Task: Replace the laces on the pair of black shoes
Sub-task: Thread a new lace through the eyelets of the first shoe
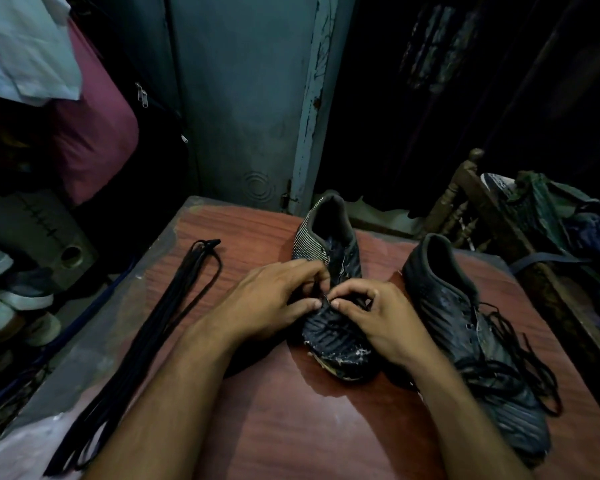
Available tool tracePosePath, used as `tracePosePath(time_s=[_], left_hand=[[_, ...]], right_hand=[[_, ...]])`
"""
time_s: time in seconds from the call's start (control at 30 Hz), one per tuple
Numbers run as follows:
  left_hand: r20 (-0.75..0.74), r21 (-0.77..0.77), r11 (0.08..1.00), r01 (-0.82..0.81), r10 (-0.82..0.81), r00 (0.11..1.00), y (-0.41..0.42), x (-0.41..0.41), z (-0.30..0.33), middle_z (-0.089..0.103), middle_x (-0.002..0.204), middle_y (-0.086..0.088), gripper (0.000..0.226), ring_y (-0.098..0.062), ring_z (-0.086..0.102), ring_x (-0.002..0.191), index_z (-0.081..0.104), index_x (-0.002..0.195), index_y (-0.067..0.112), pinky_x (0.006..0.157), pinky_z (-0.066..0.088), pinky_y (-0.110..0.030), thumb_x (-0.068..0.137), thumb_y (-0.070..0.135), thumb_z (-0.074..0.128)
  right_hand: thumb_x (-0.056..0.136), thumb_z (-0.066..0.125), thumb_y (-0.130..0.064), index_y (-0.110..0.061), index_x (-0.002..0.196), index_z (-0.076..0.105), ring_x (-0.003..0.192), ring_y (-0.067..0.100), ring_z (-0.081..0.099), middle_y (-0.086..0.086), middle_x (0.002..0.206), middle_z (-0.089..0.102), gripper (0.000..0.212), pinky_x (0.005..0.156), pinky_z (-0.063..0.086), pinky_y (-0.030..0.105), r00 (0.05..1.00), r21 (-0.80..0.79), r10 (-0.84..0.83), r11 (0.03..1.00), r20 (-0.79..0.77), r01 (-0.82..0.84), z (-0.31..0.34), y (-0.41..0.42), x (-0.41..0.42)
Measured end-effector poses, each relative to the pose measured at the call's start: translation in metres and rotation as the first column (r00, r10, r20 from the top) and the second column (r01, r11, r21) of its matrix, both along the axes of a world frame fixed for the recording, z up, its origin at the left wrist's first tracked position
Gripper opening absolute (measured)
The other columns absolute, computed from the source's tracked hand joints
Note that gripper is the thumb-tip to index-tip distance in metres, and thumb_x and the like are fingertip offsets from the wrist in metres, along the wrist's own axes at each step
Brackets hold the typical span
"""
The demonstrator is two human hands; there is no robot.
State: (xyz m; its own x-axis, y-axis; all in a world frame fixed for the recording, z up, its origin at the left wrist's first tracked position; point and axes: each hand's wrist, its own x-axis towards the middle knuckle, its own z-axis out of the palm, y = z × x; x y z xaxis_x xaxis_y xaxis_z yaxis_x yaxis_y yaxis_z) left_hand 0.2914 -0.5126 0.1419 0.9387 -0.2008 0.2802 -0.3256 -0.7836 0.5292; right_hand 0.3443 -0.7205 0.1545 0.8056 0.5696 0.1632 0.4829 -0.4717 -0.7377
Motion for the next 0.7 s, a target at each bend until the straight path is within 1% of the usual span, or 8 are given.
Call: tracePosePath(time_s=[0.1, 0.23, 0.27, 0.37, 0.47, 0.53, 0.63, 0.7], left_hand=[[-0.04, 0.017, 1.0, 0.02, -0.019, 0.999, 0.002, -0.002, 0.002, 0.058, 0.103, 0.017, 0.033, -0.002, 0.056, 0.095, 0.052, 0.111, 0.039, 0.082, 0.046, -0.031, 0.086, 0.036, 0.075], [-0.033, 0.017, 1.0, 0.002, -0.001, 0.999, 0.0, -0.002, 0.003, 0.058, 0.1, 0.018, 0.035, -0.001, 0.056, 0.092, 0.052, 0.108, 0.041, 0.079, 0.047, -0.03, 0.084, 0.038, 0.077], [-0.03, 0.017, 1.0, -0.002, 0.003, 1.0, -0.001, -0.002, 0.003, 0.058, 0.099, 0.018, 0.034, 0.0, 0.055, 0.091, 0.053, 0.108, 0.041, 0.079, 0.046, -0.029, 0.084, 0.038, 0.077], [-0.03, 0.019, 1.0, -0.011, 0.011, 0.999, -0.001, -0.002, 0.003, 0.058, 0.1, 0.019, 0.034, 0.001, 0.054, 0.09, 0.053, 0.108, 0.041, 0.08, 0.046, -0.03, 0.084, 0.038, 0.077], [-0.04, 0.016, 1.0, -0.009, 0.01, 0.999, 0.0, -0.002, 0.003, 0.058, 0.1, 0.019, 0.036, 0.0, 0.055, 0.092, 0.052, 0.109, 0.042, 0.083, 0.049, -0.035, 0.084, 0.039, 0.077], [-0.045, 0.009, 1.0, -0.004, 0.004, 0.999, 0.0, -0.003, 0.004, 0.058, 0.103, 0.02, 0.037, 0.0, 0.056, 0.094, 0.051, 0.111, 0.044, 0.085, 0.05, -0.037, 0.084, 0.04, 0.076], [-0.071, -0.014, 1.0, -0.013, 0.012, 0.997, 0.003, -0.004, 0.005, 0.054, 0.105, 0.035, 0.05, 0.007, 0.052, 0.098, 0.047, 0.125, 0.048, 0.089, 0.048, -0.03, 0.086, 0.039, 0.076], [-0.093, -0.011, 1.0, -0.016, 0.015, 0.996, 0.004, -0.004, 0.005, 0.049, 0.099, 0.042, 0.061, 0.009, 0.049, 0.095, 0.039, 0.132, 0.052, 0.087, 0.044, -0.027, 0.086, 0.039, 0.077]], right_hand=[[0.09, 0.076, -0.015, -0.029, 0.091, 0.077, 0.088, 0.003, 0.068, -0.018, 0.09, 0.075, 0.014, 0.083, 0.051, 0.026, 0.999, 0.06, -0.017, 0.998, -0.048, 0.02, -0.002, -0.001, -0.002], [0.088, 0.079, -0.021, -0.03, 0.088, 0.076, 0.087, 0.015, 0.07, -0.01, 0.088, 0.075, 0.009, 0.082, 0.054, 0.036, 0.995, 0.048, -0.02, 0.999, -0.1, 0.024, -0.003, -0.005, -0.001], [0.087, 0.08, -0.019, -0.029, 0.087, 0.076, 0.086, 0.014, 0.071, -0.009, 0.086, 0.076, 0.011, 0.081, 0.055, 0.036, 0.993, 0.041, -0.011, 0.999, -0.122, 0.016, -0.001, -0.006, 0.0], [0.083, 0.081, -0.01, -0.024, 0.08, 0.075, 0.081, 0.006, 0.071, -0.008, 0.082, 0.076, 0.016, 0.078, 0.055, 0.027, 0.988, -0.009, -0.015, 1.0, -0.157, 0.014, 0.003, -0.006, 0.002], [0.082, 0.081, -0.007, -0.022, 0.073, 0.067, 0.083, 0.015, 0.071, 0.0, 0.083, 0.076, 0.022, 0.084, 0.055, 0.038, 0.986, 0.003, -0.046, 0.999, -0.158, 0.048, 0.003, 0.001, 0.002], [0.082, 0.079, -0.005, -0.022, 0.072, 0.061, 0.079, 0.013, 0.067, 0.003, 0.081, 0.075, 0.027, 0.086, 0.054, 0.042, 0.983, 0.009, -0.07, 0.997, -0.17, 0.073, 0.0, 0.007, 0.004], [0.084, 0.075, 0.0, -0.021, 0.075, 0.055, 0.072, 0.013, 0.061, -0.002, 0.073, 0.07, 0.03, 0.08, 0.055, 0.046, 0.967, 0.037, -0.084, 0.995, -0.241, 0.095, -0.002, 0.014, 0.004], [0.084, 0.073, 0.003, -0.02, 0.077, 0.054, 0.071, 0.013, 0.06, -0.007, 0.071, 0.069, 0.031, 0.076, 0.053, 0.04, 0.957, 0.056, -0.086, 0.993, -0.278, 0.106, -0.003, 0.014, 0.005]])
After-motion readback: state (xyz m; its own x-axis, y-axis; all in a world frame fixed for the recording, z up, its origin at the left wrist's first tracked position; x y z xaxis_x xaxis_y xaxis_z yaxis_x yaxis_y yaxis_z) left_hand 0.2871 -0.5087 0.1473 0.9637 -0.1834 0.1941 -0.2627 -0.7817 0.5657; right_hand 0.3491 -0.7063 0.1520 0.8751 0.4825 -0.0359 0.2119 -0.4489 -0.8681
